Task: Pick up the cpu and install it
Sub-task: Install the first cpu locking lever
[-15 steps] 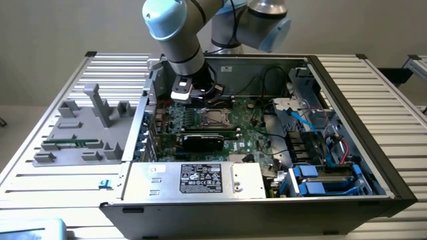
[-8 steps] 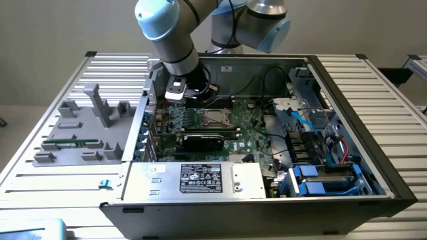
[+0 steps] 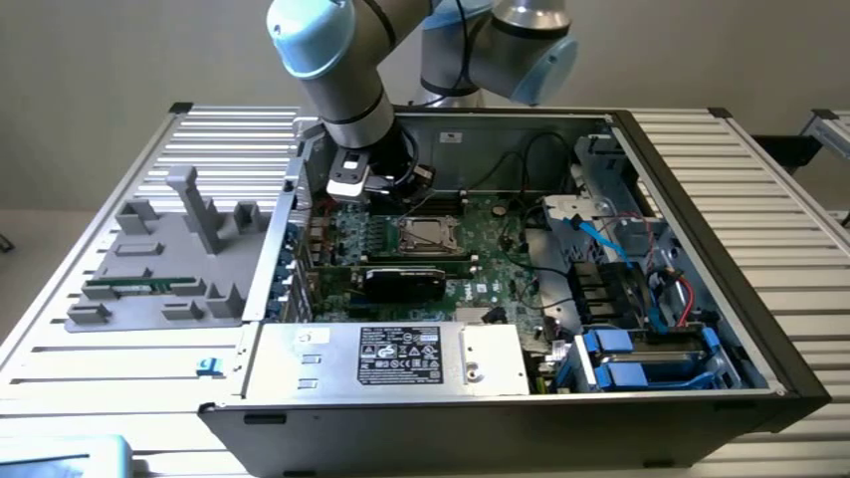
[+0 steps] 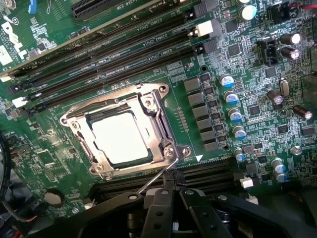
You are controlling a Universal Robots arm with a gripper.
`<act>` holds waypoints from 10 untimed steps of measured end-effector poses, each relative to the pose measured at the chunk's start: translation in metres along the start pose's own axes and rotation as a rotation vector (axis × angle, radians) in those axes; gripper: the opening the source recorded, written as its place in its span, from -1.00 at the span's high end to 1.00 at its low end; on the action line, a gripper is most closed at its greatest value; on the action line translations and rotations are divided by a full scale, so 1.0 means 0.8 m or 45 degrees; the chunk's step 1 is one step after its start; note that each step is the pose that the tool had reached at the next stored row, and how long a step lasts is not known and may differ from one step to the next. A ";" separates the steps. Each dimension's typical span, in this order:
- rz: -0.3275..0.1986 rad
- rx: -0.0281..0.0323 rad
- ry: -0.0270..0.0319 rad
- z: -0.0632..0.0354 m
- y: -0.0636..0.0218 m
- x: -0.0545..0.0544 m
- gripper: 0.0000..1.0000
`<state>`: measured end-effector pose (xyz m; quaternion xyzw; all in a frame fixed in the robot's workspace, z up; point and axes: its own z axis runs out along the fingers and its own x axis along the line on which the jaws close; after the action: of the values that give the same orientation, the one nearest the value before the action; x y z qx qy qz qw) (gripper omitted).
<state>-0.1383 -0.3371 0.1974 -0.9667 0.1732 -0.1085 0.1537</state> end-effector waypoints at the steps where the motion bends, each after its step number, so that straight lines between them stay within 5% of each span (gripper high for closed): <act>1: 0.001 -0.0004 0.0004 0.000 0.000 0.000 0.79; 10: 0.003 -0.0113 0.0053 0.003 0.000 -0.001 0.79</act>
<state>-0.1384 -0.3361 0.1949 -0.9670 0.1752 -0.1096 0.1492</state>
